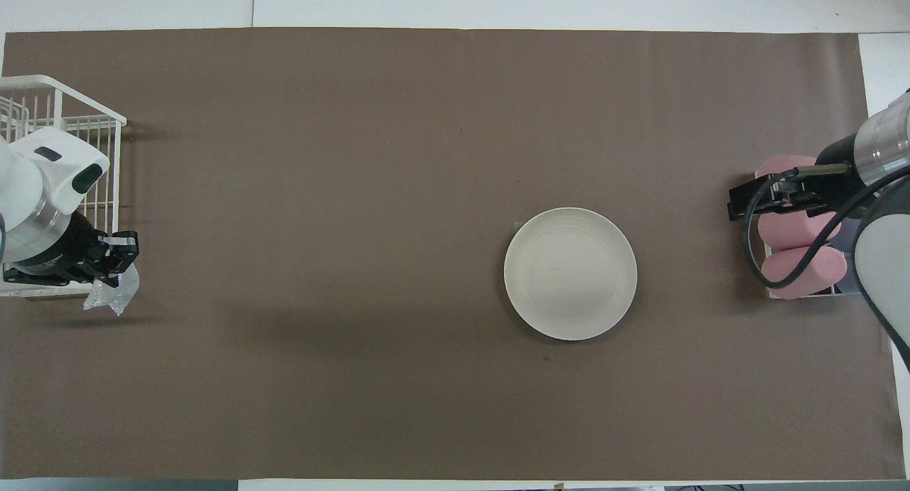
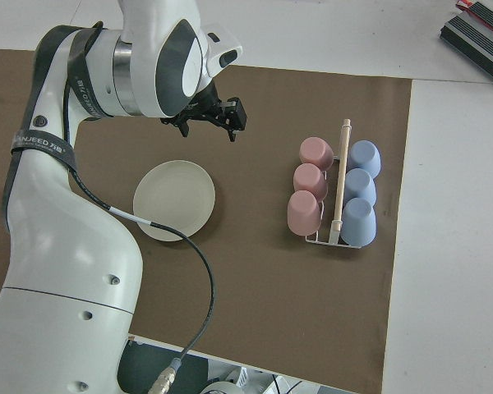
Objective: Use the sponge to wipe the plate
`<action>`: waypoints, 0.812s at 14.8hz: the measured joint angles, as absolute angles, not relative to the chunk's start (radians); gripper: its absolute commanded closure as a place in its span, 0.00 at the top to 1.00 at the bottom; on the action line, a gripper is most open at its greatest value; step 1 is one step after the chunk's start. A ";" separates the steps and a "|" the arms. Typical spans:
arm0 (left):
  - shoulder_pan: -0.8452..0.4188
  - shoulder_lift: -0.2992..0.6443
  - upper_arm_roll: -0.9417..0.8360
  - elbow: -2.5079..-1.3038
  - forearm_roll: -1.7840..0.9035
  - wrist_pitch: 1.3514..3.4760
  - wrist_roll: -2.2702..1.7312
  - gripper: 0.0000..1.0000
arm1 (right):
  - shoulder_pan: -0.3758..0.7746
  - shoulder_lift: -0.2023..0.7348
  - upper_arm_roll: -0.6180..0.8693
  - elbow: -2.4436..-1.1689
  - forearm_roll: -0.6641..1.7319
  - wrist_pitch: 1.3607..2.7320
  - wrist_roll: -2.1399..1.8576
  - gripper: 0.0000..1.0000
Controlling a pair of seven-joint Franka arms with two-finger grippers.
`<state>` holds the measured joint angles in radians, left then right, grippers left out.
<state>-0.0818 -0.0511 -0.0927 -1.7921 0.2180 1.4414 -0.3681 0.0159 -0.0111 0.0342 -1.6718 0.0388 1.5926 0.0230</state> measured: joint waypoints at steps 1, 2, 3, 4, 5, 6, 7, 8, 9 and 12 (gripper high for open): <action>-0.103 -0.043 -0.095 -1.780 0.279 1.426 -0.371 0.00 | 0.016 -0.011 0.033 -1.671 0.038 1.593 0.018 1.00; -0.118 -0.039 -0.098 -1.775 0.337 1.414 -0.376 0.00 | 0.016 -0.010 0.030 -1.669 0.038 1.593 0.003 1.00; -0.126 -0.037 -0.098 -1.775 0.393 1.409 -0.378 0.00 | 0.016 -0.010 0.024 -1.666 0.038 1.593 -0.013 1.00; -0.128 -0.036 -0.099 -1.774 0.448 1.405 -0.378 0.00 | 0.015 -0.009 0.016 -1.665 0.038 1.593 -0.025 1.00; -0.128 -0.034 -0.099 -1.775 0.503 1.404 -0.378 0.00 | 0.015 -0.008 0.009 -1.664 0.038 1.593 -0.032 1.00; -0.131 -0.029 -0.100 -1.775 0.561 1.403 -0.378 0.00 | 0.015 -0.007 0.004 -1.663 0.038 1.593 -0.036 1.00; -0.135 -0.019 -0.100 -1.775 0.616 1.403 -0.378 0.00 | 0.015 -0.007 0.003 -1.663 0.038 1.593 -0.036 1.00; -0.140 -0.005 -0.100 -1.775 0.670 1.403 -0.378 0.00 | 0.015 -0.006 0.003 -1.662 0.038 1.593 -0.036 1.00; -0.144 0.013 -0.100 -1.774 0.721 1.405 -0.378 0.00 | 0.016 -0.006 0.003 -1.662 0.038 1.593 -0.036 1.00; -0.149 0.077 -0.100 -1.774 0.856 1.432 -0.378 0.00 | 0.016 -0.006 0.004 -1.660 0.038 1.593 -0.036 1.00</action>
<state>-0.1495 0.0770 -0.1004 -1.7743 0.8557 1.4322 -0.3780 0.0159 -0.0064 0.0044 -1.6596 0.0377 1.5927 -0.0363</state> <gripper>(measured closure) 0.934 0.000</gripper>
